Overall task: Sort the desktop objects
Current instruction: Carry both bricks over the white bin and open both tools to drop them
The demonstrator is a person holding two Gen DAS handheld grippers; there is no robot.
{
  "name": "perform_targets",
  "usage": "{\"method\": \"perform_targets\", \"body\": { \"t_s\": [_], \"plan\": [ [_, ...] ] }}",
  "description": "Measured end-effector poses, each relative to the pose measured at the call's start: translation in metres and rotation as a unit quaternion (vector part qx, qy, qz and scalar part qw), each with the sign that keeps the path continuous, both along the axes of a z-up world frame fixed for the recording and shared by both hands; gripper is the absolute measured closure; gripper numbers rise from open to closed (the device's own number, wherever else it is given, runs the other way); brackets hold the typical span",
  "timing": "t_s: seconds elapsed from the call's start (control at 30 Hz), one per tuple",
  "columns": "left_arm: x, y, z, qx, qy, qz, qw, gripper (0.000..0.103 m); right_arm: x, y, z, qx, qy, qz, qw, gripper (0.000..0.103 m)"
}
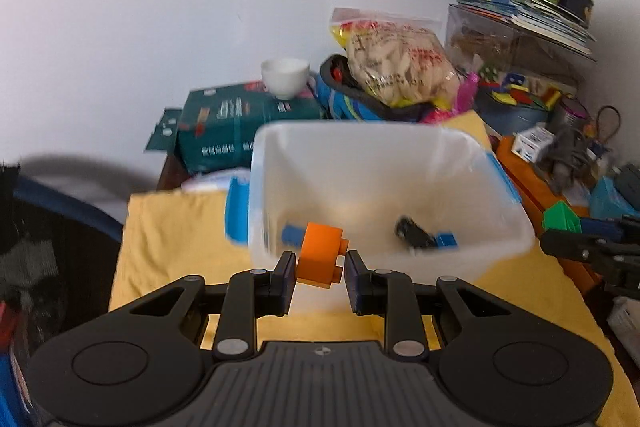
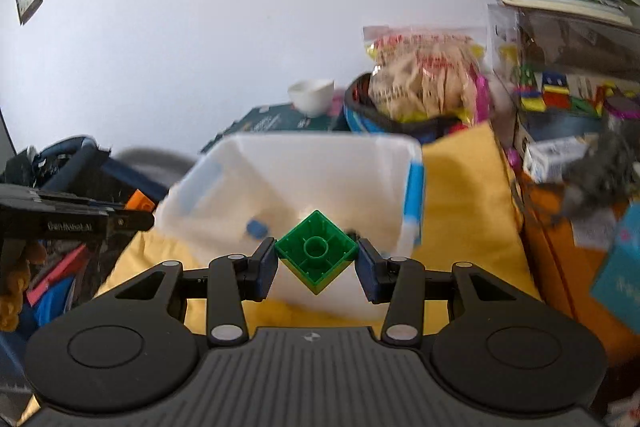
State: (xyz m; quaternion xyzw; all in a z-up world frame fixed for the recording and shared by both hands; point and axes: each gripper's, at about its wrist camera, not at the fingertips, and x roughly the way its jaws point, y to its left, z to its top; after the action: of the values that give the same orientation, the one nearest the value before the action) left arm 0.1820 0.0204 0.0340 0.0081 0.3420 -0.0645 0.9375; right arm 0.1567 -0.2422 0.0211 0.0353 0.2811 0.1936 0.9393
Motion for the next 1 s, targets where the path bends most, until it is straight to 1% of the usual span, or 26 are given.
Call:
{"method": "perform_targets", "body": {
  "t_s": [0.07,0.13,0.37,0.47,0.5,0.53,0.57,0.6,0.63,0.67,0.77,0.87,0.93,1.0],
  "plan": [
    [0.013,-0.004,0.003,-0.006,0.000,0.000,1.0000,0.073,0.016,0.001,0.006,-0.002,-0.001,0.000,1.000,0.057],
    [0.026,-0.009,0.006,-0.003,-0.001,0.001,1.0000,0.073,0.029,0.005,0.007,-0.006,0.001,0.002,1.000,0.057],
    [0.060,-0.011,0.004,-0.012,0.018,0.011,0.9997,0.073,0.061,0.014,0.000,-0.024,0.021,0.001,0.999,0.057],
    [0.070,-0.014,0.002,-0.001,0.022,0.015,0.9996,0.072,0.075,0.020,-0.007,-0.028,0.035,-0.005,0.999,0.057],
    [0.074,-0.014,0.001,-0.003,0.026,0.019,0.9995,0.069,0.080,0.023,-0.008,-0.030,0.038,-0.004,0.999,0.056],
    [0.077,-0.014,0.000,-0.004,0.032,0.021,0.9993,0.054,0.083,0.025,-0.010,-0.034,0.039,-0.005,0.999,0.056],
    [0.081,-0.015,-0.003,0.001,0.043,0.028,0.9987,0.037,0.086,0.027,-0.011,-0.037,0.041,-0.006,0.998,0.049],
    [0.083,-0.015,-0.005,0.006,0.046,0.036,0.9983,0.033,0.089,0.028,-0.014,-0.038,0.046,-0.007,0.998,0.042],
    [0.084,-0.015,-0.007,0.011,0.045,0.042,0.9981,0.032,0.092,0.029,-0.016,-0.037,0.050,-0.008,0.998,0.034],
    [0.085,-0.014,-0.009,0.016,0.044,0.046,0.9979,0.032,0.094,0.029,-0.017,-0.037,0.052,-0.009,0.998,0.033],
    [0.085,-0.009,-0.014,0.013,0.053,0.052,0.9972,0.032,0.093,0.027,-0.018,-0.035,0.055,-0.007,0.998,0.033],
    [0.076,-0.003,-0.014,0.010,0.046,0.052,0.9975,0.032,0.081,0.021,-0.013,-0.029,0.042,-0.005,0.999,0.033],
    [0.060,0.001,-0.012,0.004,0.034,0.047,0.9983,0.032,0.067,0.017,-0.007,-0.019,0.027,0.000,0.999,0.033],
    [0.036,0.003,-0.015,0.002,0.025,0.032,0.9992,0.032,0.045,0.012,-0.004,-0.016,0.010,0.011,1.000,0.032]
  ]
}}
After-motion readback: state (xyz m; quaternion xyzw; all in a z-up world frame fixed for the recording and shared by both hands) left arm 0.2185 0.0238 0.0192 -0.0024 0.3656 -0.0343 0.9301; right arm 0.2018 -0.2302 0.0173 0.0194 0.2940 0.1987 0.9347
